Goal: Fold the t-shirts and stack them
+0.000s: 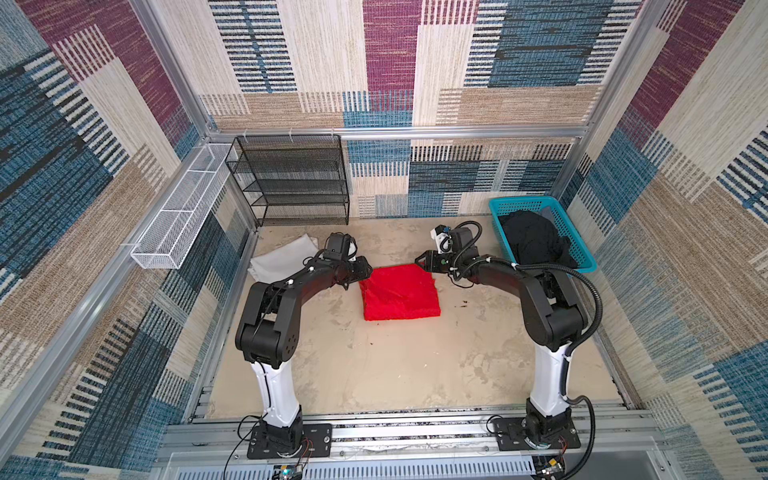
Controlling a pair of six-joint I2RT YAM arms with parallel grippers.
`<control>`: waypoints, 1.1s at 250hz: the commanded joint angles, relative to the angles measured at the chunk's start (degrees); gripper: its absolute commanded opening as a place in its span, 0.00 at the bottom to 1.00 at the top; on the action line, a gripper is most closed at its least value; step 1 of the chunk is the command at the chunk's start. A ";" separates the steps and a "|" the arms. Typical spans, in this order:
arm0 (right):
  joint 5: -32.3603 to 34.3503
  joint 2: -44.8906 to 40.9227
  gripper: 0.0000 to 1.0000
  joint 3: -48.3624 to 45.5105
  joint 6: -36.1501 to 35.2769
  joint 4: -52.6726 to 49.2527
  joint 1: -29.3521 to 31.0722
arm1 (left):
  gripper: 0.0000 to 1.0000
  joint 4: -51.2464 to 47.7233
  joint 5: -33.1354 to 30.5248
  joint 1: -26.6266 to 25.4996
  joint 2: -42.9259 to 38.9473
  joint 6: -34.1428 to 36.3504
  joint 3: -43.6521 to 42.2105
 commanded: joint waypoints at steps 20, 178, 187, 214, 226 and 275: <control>6.04 0.74 0.50 0.19 -3.88 -1.91 -0.12 | 0.45 -3.42 -1.77 0.05 2.12 2.35 2.23; 5.14 1.32 0.31 -0.67 -3.26 -1.34 -0.24 | 0.00 3.93 4.46 -0.03 -1.30 2.23 2.02; 5.50 0.94 0.31 -0.98 -3.16 -1.14 -0.24 | 0.00 4.73 4.58 -0.03 -1.46 2.18 1.88; 5.88 0.04 0.31 -1.68 -2.62 -0.82 -0.24 | 0.00 3.16 3.17 0.10 0.40 1.69 3.92; 6.03 -0.43 0.31 -2.01 -2.52 -0.53 -0.24 | 0.00 1.07 2.33 0.15 2.34 1.78 5.97; 6.91 -3.23 0.31 -4.17 -1.95 0.93 -0.24 | 0.00 -2.61 -1.88 0.35 7.97 0.17 11.50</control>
